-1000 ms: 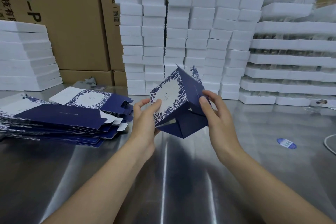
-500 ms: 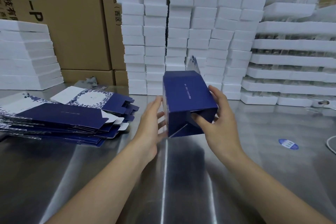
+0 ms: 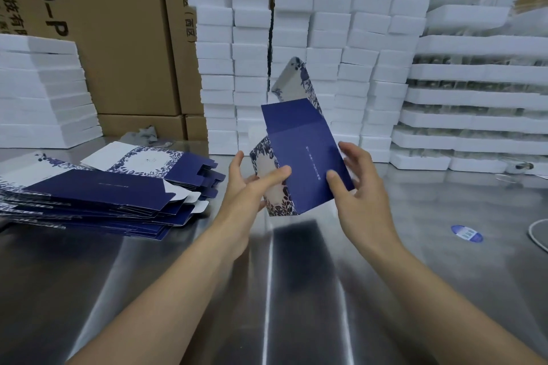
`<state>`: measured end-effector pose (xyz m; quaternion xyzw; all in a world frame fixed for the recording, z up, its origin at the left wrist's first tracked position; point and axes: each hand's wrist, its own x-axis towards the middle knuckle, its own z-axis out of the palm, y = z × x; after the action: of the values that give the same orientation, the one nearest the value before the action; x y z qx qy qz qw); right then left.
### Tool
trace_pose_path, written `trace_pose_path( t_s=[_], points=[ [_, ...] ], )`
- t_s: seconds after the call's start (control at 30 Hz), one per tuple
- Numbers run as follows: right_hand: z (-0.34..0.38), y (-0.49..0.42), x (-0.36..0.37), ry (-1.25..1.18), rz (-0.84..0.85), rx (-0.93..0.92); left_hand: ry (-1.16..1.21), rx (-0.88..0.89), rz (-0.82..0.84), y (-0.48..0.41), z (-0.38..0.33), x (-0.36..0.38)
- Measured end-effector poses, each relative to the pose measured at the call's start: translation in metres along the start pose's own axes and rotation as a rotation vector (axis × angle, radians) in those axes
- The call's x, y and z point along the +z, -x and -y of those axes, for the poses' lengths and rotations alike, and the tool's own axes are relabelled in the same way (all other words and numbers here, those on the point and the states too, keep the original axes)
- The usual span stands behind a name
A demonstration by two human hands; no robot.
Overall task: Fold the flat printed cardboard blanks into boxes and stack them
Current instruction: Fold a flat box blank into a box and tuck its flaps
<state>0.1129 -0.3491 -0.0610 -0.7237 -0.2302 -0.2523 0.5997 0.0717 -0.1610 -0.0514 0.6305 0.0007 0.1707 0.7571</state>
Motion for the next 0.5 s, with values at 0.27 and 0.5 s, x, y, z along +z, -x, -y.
trace_pose_path(
  t_s=[0.27,0.5],
  points=[
    [0.027,0.009,0.007,0.35,-0.162,-0.5,-0.835,0.511,-0.112,0.004,0.02,0.0],
    [0.042,0.013,0.006,0.282,-0.074,-0.425,-1.019,0.704,-0.056,0.006,0.02,0.0]
  ],
)
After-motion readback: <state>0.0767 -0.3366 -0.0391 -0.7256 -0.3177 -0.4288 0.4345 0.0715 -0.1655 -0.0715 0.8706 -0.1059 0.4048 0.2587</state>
